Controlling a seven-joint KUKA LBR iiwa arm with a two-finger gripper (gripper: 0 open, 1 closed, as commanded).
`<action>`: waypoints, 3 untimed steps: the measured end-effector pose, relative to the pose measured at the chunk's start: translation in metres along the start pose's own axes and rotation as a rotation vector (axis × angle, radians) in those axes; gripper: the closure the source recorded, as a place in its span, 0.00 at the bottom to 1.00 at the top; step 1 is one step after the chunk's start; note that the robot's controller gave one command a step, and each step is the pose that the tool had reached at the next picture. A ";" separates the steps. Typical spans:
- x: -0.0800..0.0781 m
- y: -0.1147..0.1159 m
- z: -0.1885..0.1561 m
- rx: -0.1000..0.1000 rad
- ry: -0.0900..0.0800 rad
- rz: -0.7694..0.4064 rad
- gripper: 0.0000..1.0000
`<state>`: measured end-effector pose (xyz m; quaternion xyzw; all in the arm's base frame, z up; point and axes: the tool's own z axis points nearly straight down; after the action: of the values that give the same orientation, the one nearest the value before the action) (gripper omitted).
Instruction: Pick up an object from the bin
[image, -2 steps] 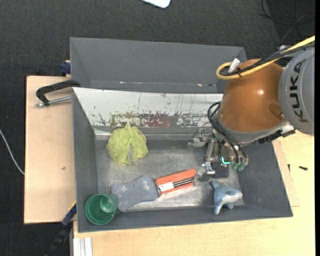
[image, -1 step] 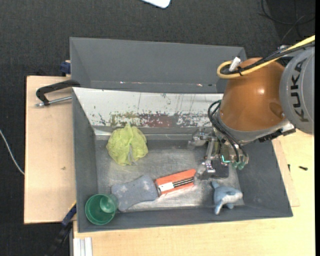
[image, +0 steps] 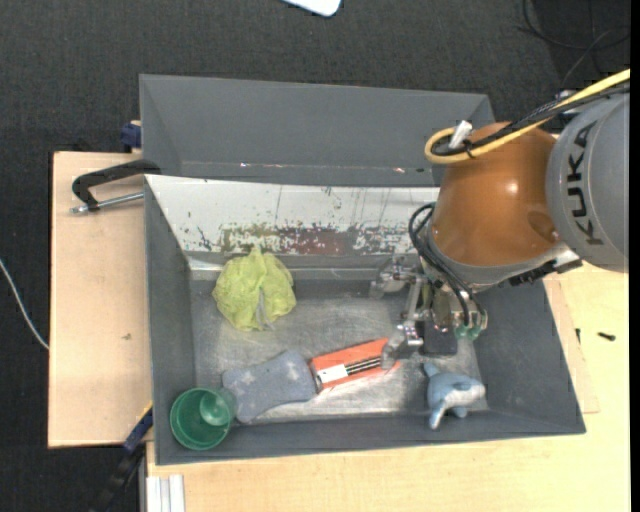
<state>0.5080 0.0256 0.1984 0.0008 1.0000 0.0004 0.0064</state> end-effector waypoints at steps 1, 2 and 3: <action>0.006 0.003 0.072 -0.001 0.008 -0.156 0.00; -0.009 -0.013 0.124 -0.003 0.004 -0.481 1.00; -0.009 -0.013 0.124 -0.003 0.004 -0.481 1.00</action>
Offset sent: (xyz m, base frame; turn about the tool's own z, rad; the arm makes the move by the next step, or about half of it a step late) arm 0.0073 -0.0139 -0.1284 -0.4823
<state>0.5186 0.0130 0.0741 -0.2372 0.9715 0.0001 0.0046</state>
